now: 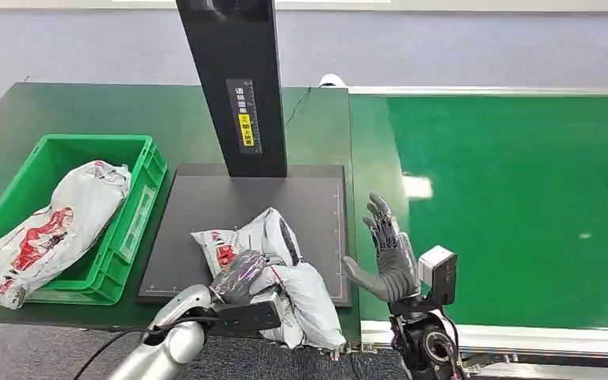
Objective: Moved the parcel from conveyor to table for the left to box.
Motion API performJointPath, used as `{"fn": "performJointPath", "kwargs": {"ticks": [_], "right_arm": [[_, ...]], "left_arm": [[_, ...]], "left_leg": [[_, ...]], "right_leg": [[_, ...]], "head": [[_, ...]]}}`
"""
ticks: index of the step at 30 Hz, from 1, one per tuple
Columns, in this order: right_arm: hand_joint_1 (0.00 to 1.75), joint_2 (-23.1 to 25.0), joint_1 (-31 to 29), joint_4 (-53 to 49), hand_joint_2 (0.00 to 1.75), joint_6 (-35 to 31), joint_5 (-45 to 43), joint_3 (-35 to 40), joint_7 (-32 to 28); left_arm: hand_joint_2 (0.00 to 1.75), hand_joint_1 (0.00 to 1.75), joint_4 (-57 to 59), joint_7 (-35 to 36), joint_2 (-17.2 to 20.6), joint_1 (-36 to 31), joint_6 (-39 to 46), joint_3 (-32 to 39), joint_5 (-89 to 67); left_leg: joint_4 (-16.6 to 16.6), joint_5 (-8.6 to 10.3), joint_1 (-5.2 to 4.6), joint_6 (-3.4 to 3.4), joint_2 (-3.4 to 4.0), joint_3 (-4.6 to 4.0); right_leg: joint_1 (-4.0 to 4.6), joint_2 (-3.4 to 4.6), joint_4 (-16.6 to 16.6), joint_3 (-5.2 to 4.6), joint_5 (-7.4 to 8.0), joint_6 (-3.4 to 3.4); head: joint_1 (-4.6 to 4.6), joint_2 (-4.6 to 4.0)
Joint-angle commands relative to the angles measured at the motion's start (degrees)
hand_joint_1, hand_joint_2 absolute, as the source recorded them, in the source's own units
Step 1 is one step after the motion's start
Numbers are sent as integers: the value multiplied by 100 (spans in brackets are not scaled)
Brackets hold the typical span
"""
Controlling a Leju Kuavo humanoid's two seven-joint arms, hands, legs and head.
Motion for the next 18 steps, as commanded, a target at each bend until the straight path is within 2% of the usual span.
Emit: {"fn": "performJointPath", "kwargs": {"ticks": [1, 8, 18], "right_arm": [[0, 50, 103, -103, 175, 102, 26, -193, -8], [0, 23, -26, 68, 175, 136, 23, -121, -46], [0, 23, -26, 68, 175, 136, 23, -121, -46]], "left_arm": [[175, 175, -869, 132, -97, 474, 1693, 553, -842], [175, 175, -1846, -162, -104, 836, 3103, 864, -1253], [175, 175, -1846, -162, -104, 836, 3103, 864, -1253]], "left_leg": [[-2, -3, 0, 2, 7, 4], [1, -4, 0, 2, 10, -10], [-3, -2, 0, 2, 7, -7]], "right_leg": [[1, 4, -4, 3, -1, 0], [1, 8, -1, -12, 0, 0], [1, 4, -5, -7, 0, 0]], "head": [[0, 0], [-2, 0], [-2, 0]]}}
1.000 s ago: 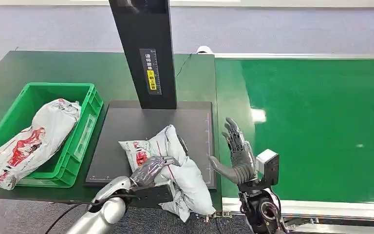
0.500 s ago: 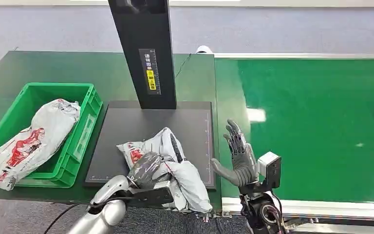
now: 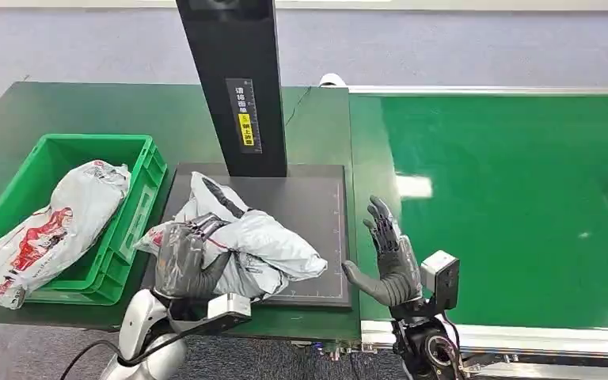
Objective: Moved the parcel from conveyor to table for the left to box.
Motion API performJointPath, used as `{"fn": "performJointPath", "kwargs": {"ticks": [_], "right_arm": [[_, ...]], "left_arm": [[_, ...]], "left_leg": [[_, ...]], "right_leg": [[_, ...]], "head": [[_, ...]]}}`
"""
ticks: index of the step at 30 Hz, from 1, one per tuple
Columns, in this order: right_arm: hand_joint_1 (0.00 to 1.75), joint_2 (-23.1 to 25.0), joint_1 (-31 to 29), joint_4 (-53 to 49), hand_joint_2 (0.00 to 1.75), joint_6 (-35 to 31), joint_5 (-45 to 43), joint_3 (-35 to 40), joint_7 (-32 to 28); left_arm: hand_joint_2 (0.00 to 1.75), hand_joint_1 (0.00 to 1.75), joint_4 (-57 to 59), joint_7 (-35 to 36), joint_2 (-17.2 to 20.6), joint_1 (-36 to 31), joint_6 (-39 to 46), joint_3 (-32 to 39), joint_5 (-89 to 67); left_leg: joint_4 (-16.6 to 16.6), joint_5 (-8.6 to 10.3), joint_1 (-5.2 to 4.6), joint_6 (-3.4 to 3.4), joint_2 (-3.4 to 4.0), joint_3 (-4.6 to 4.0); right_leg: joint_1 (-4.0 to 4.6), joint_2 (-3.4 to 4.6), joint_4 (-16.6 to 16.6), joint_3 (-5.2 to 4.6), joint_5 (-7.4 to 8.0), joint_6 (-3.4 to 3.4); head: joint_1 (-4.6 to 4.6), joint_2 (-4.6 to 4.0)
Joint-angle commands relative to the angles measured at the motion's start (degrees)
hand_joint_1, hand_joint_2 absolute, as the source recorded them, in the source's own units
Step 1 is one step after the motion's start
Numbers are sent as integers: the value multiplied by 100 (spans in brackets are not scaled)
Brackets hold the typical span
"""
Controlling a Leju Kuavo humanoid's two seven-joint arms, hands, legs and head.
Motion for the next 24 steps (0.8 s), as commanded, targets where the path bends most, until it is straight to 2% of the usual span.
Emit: {"fn": "performJointPath", "kwargs": {"ticks": [1, 9, 12, 14, 17, 19, 24], "right_arm": [[0, 21, -140, 165, 175, 25, -12, -70, 7], [0, -35, 43, -20, 175, -39, -67, -144, -44], [0, -44, 267, -275, 175, -78, -62, -253, -52], [0, 1, 331, -413, 175, -95, -9, -340, -40], [0, 12, 323, -448, 175, -97, 14, -349, -12], [0, 37, 261, -386, 175, -94, 32, -373, 10], [0, 113, 203, -304, 175, 5, 127, -440, 101]], "left_arm": [[175, 175, -170, -9, -12, 33, 7, 131, -18], [175, 175, -729, -206, -43, 132, 1224, 461, -751], [175, 175, -604, 301, -182, 79, 1119, 1096, -804], [175, 175, -384, 616, -333, -158, 1003, 1634, -194], [175, 175, -295, 564, -318, -250, 934, 1720, -125], [175, 175, -210, 772, -407, -282, 860, 1905, -39], [175, 175, 202, 1217, -346, -442, 615, 2642, 101]], "left_leg": [[-3, -2, -1, 2, 7, 7], [1, -5, 1, 3, 2, 4], [-4, -3, 1, 3, 4, 9], [-1, 1, 0, 0, -5, 0], [0, 1, 1, 0, 1, 0], [-2, 2, 0, 0, 2, 2], [-6, -1, -1, 2, 14, 12]], "right_leg": [[0, 4, -4, 5, 0, 0], [2, -1, -2, 4, -3, 0], [2, 0, -6, 8, -2, 0], [0, -7, 0, 0, -2, -1], [1, -2, 0, -2, 0, -2], [1, -2, 0, -2, 0, -2], [1, 11, -5, 7, 2, 0]], "head": [[0, 0], [0, 0], [2, 0], [0, 0], [0, 0], [0, 0], [0, 0]]}}
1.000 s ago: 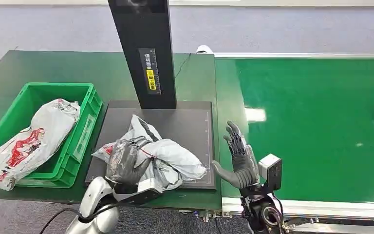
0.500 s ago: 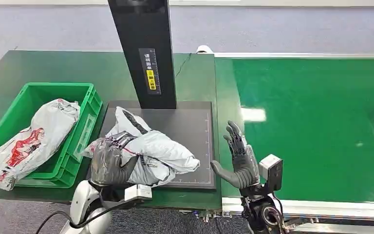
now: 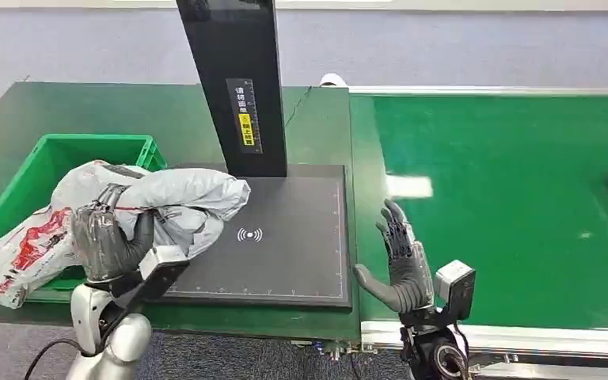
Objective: Moved the parcel from conveyor to table for the left to box.
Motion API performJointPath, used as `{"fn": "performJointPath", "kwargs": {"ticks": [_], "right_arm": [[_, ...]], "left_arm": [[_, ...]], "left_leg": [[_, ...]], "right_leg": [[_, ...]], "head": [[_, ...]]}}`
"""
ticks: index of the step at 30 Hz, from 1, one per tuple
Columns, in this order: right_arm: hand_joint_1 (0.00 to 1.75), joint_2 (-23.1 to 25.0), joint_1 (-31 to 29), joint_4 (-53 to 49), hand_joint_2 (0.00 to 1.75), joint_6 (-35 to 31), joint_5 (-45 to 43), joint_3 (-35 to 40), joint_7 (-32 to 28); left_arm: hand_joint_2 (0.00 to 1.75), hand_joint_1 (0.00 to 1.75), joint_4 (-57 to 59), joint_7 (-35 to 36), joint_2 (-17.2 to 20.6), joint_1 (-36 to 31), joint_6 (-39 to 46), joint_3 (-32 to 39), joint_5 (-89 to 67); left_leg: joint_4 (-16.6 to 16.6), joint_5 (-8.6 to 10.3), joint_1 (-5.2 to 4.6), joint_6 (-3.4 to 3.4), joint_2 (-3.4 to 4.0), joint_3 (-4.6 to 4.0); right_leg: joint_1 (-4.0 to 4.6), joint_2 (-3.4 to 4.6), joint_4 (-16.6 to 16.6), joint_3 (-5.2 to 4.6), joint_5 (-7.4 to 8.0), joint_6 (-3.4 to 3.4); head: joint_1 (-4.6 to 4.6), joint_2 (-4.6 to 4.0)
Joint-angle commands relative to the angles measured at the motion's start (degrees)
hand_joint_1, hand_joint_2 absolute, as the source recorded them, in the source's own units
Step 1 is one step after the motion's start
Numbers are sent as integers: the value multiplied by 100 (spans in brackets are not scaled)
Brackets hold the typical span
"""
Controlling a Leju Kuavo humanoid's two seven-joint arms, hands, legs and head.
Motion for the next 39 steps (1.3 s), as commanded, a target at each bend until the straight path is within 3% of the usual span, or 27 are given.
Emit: {"fn": "performJointPath", "kwargs": {"ticks": [1, 8, 13, 18, 21, 27, 31, 36, 37, 38, 39], "right_arm": [[0, 122, -87, 58, 175, 97, 102, -225, 118], [0, 158, -70, 11, 175, 151, 158, -229, 157], [0, 156, -138, 96, 175, 175, 194, -204, 185], [0, 146, -122, 100, 175, 171, 183, -152, 177], [0, 150, -263, 243, 175, 181, 140, -62, 168], [0, 56, -189, 188, 175, 119, 102, -100, 160], [0, 71, -315, 342, 175, 163, 84, -91, 152], [0, 93, -344, 368, 175, 197, 75, -91, 154], [0, 103, -354, 380, 175, 205, 76, -89, 160], [0, 117, -401, 426, 175, 246, 76, -101, 177], [0, 118, -419, 450, 175, 262, 77, -110, 180]], "left_arm": [[175, 175, 898, 455, -78, -488, -273, 1324, 178], [175, 175, 1166, 518, -43, -658, -39, 1590, 103], [175, 175, 2026, 840, 166, -1091, 227, 2020, -443], [175, 175, 2429, 296, 341, -1486, 960, 2172, -355], [175, 175, 1988, -540, 7, -1517, 1095, 2818, -547], [175, 175, 3276, 1052, 434, -2080, 628, 2581, -950], [175, 175, 4427, 1330, 790, -2711, 398, 2561, -1052], [175, 171, 4806, 1414, 923, -2969, 270, 2577, -1105], [175, 136, 4891, 1414, 931, -3013, 176, 2576, -1100], [175, 38, 5089, 1402, 940, -3104, -197, 2511, -1127], [175, 3, 5166, 1405, 917, -3136, -382, 2514, -1092]], "left_leg": [[-5, 0, -1, 1, 11, 8], [-7, 1, 0, 1, 1, 11], [-6, 2, -2, 0, 1, 4], [-4, 3, 1, 0, -2, 3], [1, 0, 2, 1, 4, -2], [-8, 4, 0, 1, -8, 8], [-4, 5, 0, -1, -8, 2], [-3, 7, 3, -3, 1, 3], [-7, 7, 5, -2, 5, 8], [-6, 5, 4, -1, 5, 9], [-3, 5, 2, -2, 4, 3]], "right_leg": [[0, 8, -4, 5, 2, -1], [2, -3, -7, 7, 0, -2], [-1, -2, -3, 1, 0, -1], [2, -6, -3, 2, 1, -2], [3, 2, -1, -3, 1, -1], [2, -12, -6, 10, -1, -2], [1, -8, -1, 2, 1, -3], [4, -1, -2, 1, 3, -2], [6, 2, -6, 6, 5, -3], [5, 2, -5, 7, 2, -1], [3, 2, -2, 0, 2, -1]], "head": [[2, 0], [0, 0], [4, 0], [2, 0], [2, 0], [2, 0], [4, 0], [0, 0], [2, 0], [0, 0], [2, 0]]}}
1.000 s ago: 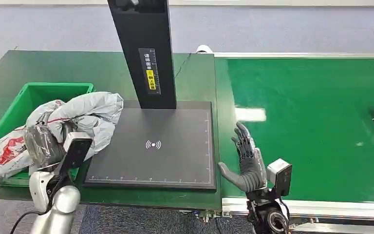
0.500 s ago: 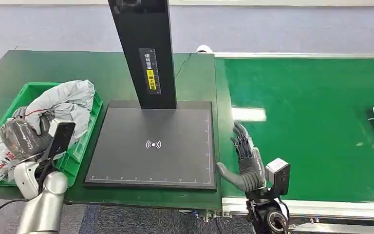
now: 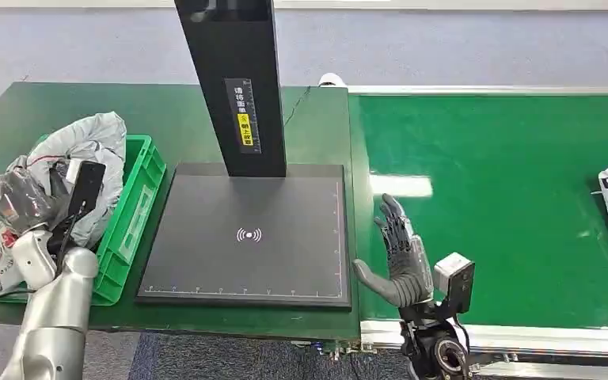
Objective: Moved the parcel from conveyor to table for the left to box.
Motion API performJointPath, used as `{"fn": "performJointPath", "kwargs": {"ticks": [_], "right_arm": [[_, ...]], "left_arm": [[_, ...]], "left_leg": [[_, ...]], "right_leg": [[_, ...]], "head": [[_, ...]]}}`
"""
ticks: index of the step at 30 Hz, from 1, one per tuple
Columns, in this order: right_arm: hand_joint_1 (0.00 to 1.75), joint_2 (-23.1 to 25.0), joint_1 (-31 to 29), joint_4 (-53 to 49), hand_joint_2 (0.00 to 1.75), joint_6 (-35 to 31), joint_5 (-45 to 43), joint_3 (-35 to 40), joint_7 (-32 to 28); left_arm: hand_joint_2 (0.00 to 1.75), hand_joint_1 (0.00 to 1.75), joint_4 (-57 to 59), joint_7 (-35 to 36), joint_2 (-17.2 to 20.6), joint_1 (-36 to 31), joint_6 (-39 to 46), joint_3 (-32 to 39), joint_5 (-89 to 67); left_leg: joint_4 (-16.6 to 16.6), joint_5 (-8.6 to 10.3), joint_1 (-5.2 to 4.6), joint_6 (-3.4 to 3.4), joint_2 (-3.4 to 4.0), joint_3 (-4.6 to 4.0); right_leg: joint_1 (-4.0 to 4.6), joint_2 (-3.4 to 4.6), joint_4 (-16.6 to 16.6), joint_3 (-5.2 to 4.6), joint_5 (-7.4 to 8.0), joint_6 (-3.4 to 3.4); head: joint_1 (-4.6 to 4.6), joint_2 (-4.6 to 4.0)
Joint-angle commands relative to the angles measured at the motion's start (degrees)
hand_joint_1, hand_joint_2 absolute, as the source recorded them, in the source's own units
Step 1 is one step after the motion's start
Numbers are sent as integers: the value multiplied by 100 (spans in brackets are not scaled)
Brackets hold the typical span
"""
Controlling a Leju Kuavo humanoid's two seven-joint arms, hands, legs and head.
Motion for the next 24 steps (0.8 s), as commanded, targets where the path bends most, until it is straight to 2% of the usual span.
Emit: {"fn": "performJointPath", "kwargs": {"ticks": [1, 8, 13, 17, 24], "right_arm": [[0, 18, -320, 473, 175, 108, -15, 4, 28], [0, 25, -309, 477, 175, 118, -12, 8, 23], [0, -24, -255, 419, 175, 95, -11, 62, 24], [0, -54, -233, 356, 175, 23, -54, 110, -28], [0, -53, -231, 352, 175, 15, -58, 122, -30]], "left_arm": [[175, 0, 1633, 43, 178, -760, -714, 3, -72], [175, 0, 1561, -19, 47, -601, -622, -64, -85], [175, 0, 1141, -477, -203, -307, 60, -163, 240], [175, 0, 395, -1248, -397, -7, 494, -527, 1101], [175, 0, 261, -1217, -397, 57, 463, -596, 1121]], "left_leg": [[-5, -1, 1, 4, -3, 11], [-4, -1, -1, 2, -1, 6], [-8, 1, -3, 3, -7, 9], [-5, 0, -1, 5, -9, 7], [-5, -2, -2, 4, -2, 10]], "right_leg": [[2, -6, -9, 15, -1, 1], [0, -4, -5, 9, -1, 0], [-3, -8, -8, 12, -1, 2], [0, -11, -10, 13, -1, 2], [-1, -3, -10, 15, 0, 1]], "head": [[0, 0], [2, 0], [2, 0], [2, 0], [2, 0]]}}
